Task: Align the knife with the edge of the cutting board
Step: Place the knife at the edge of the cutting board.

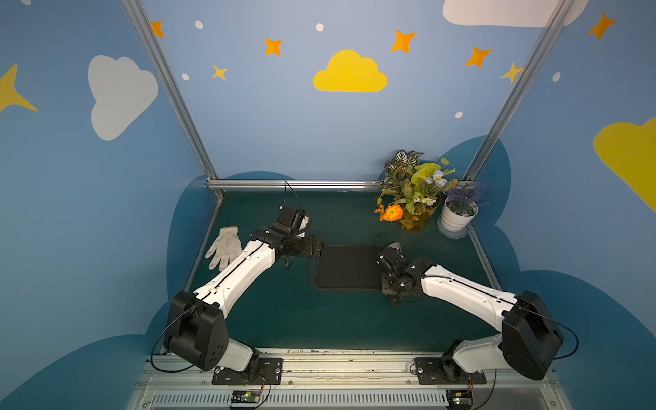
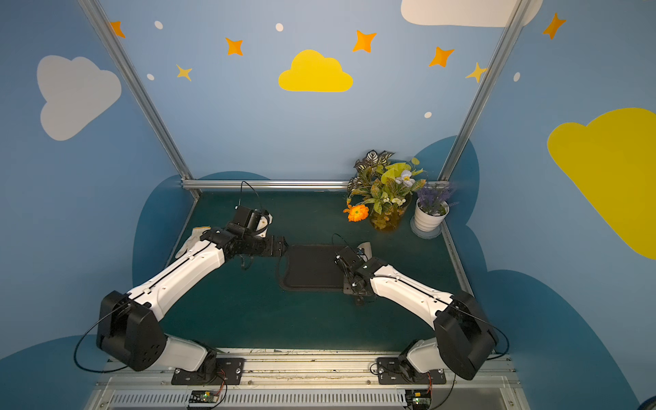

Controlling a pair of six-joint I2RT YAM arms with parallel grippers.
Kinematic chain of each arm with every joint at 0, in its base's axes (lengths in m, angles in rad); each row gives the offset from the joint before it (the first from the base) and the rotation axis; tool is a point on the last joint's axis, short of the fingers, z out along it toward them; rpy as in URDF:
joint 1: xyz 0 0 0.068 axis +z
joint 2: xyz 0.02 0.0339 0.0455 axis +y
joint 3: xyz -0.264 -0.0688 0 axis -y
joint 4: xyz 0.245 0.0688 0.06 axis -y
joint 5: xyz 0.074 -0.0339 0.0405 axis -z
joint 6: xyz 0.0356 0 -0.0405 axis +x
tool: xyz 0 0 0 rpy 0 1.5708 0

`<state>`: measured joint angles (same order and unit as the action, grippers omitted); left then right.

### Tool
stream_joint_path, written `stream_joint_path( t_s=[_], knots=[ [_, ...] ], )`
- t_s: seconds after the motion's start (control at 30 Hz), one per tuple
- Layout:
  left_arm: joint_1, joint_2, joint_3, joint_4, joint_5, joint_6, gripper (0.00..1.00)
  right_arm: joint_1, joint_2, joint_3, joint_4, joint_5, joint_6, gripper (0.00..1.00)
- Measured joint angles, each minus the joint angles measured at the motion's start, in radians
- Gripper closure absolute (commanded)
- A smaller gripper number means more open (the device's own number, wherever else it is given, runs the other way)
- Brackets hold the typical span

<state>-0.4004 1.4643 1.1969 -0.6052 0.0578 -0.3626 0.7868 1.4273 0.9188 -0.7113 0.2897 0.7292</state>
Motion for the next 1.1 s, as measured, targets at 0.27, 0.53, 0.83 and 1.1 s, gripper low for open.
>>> stream_joint_path(
  t_s=[0.27,0.53,0.83,1.1],
  knots=[
    [0.0,0.0,0.0,-0.001,-0.04,0.004,0.0,0.085,0.119,0.085,0.003,0.031,0.029,1.0],
    [0.001,-0.01,0.0,0.0,-0.086,0.008,0.0,0.129,0.181,0.112,0.012,0.037,0.049,1.0],
    [0.011,-0.017,0.0,0.0,-0.1,0.009,0.0,0.149,0.197,0.114,0.015,0.05,0.063,1.0],
    [0.012,-0.025,0.0,0.0,-0.103,0.012,0.0,0.167,0.197,0.105,0.018,0.064,0.09,1.0]
  ],
)
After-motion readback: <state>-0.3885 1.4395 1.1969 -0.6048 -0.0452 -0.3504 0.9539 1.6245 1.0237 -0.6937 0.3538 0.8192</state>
